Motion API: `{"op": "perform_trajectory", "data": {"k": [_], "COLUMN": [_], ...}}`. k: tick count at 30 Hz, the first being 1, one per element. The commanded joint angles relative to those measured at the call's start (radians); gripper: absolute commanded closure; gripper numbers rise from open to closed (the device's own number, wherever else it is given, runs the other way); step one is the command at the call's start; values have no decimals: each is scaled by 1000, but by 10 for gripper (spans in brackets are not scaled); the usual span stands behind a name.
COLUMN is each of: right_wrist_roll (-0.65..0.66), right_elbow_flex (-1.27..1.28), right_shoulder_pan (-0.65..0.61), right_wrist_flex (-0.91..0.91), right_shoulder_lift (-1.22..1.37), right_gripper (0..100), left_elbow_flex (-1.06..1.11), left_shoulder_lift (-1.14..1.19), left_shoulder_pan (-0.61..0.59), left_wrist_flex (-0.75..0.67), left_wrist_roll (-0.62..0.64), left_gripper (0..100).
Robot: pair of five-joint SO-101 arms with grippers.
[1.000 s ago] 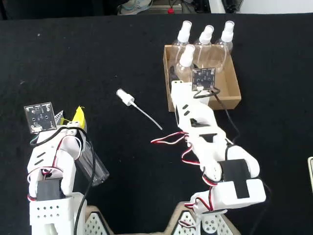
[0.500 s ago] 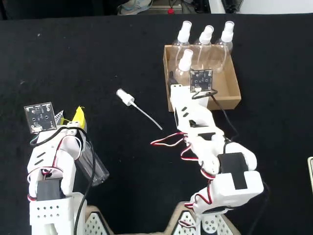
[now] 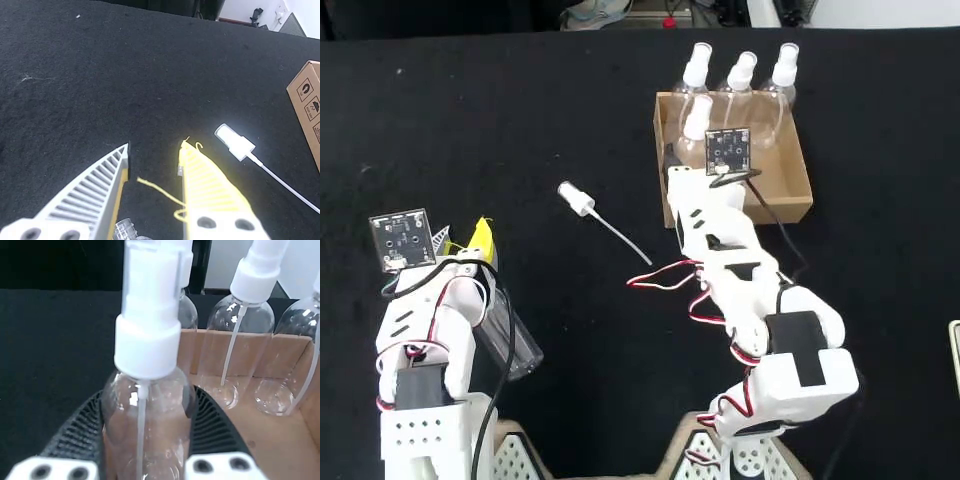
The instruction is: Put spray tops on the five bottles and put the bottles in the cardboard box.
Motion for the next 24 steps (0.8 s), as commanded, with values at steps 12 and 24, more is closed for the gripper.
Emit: {"op": "perform_trajectory", "data": {"k": [12, 24], "right_wrist_roll": [-3, -3], "right_elbow_flex": [-47, -31], "right_shoulder_pan": [-43, -61], "right_wrist_flex": [11, 12], "right_shoulder_lift": [-10, -4], "right_gripper": [940, 747], "left_elbow_flex": [-7, -7], "left_shoulder_lift": [-9, -9], "left_shoulder_pan": [-10, -12], "left_wrist_flex": [-17, -17], "left_wrist_roll": [2, 2], "left_gripper": [841, 841]}}
